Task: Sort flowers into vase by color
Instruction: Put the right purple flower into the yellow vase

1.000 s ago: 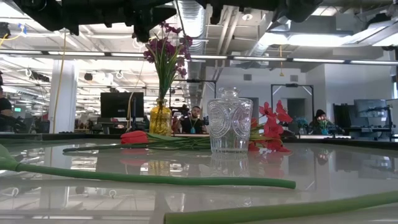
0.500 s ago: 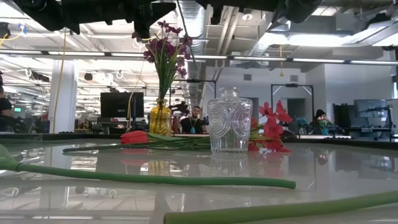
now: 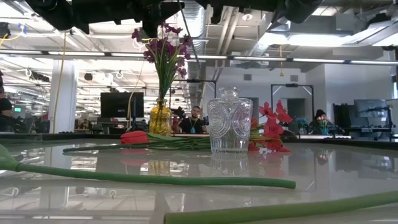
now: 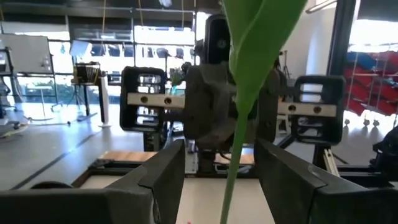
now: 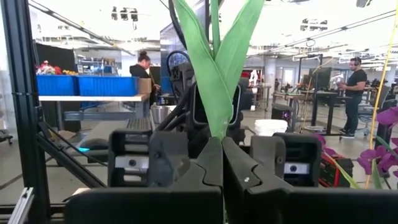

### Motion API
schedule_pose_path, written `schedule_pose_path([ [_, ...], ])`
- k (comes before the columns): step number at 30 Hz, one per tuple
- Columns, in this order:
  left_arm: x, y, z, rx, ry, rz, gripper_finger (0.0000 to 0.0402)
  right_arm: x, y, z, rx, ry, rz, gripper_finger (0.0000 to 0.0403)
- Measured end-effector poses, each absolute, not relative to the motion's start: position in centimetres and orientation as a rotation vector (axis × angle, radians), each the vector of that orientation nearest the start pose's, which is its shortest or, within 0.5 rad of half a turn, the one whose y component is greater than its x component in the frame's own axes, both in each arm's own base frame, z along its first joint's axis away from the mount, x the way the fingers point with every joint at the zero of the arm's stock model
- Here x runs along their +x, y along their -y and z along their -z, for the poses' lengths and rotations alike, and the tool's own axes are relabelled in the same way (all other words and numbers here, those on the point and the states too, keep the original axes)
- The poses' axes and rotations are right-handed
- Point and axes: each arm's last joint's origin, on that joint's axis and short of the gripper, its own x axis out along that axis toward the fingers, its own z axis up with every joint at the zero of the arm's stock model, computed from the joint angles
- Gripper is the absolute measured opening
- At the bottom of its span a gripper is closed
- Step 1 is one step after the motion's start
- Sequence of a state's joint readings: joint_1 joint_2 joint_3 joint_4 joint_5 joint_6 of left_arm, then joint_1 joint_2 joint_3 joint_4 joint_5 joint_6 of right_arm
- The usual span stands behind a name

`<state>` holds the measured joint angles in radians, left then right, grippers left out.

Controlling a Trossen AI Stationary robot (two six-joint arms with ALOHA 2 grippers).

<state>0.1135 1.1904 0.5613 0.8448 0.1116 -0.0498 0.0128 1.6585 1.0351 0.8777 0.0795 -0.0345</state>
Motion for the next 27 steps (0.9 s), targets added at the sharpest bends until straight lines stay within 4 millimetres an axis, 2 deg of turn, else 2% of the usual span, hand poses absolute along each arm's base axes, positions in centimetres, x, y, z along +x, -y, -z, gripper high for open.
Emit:
schedule_pose_path([
  [4, 24.8, -2.5, -27.4, -0.025, 0.216, 0.002, 0.0133, 37.1, -0.2, -29.6, -0.023, 0.251, 0.071, 0.0017],
  [8, 24.8, -2.5, -27.4, -0.017, 0.211, -0.001, 0.004, 37.1, -0.2, -29.6, -0.026, 0.244, 0.072, 0.0027],
  [10, 24.8, -2.5, -27.3, -0.011, 0.205, -0.002, 0.0012, 37.1, -0.2, -29.5, -0.027, 0.232, 0.073, 0.0042],
  [18, 24.4, -2.5, -27.2, 0.006, 0.148, -0.026, 0.0001, 36.6, -0.2, -29.6, -0.031, 0.134, 0.072, 0.0124],
  [22, 22.8, -2.4, -27.7, 0.023, 0.073, -0.056, 0.0001, 34.8, -0.1, -30.5, -0.034, 0.001, 0.069, 0.0172],
  [27, 19.7, -2.3, -28.5, 0.058, -0.035, -0.132, 0.0, 32.8, -0.7, -30.7, -0.037, -0.193, 0.05, 0.0213],
])
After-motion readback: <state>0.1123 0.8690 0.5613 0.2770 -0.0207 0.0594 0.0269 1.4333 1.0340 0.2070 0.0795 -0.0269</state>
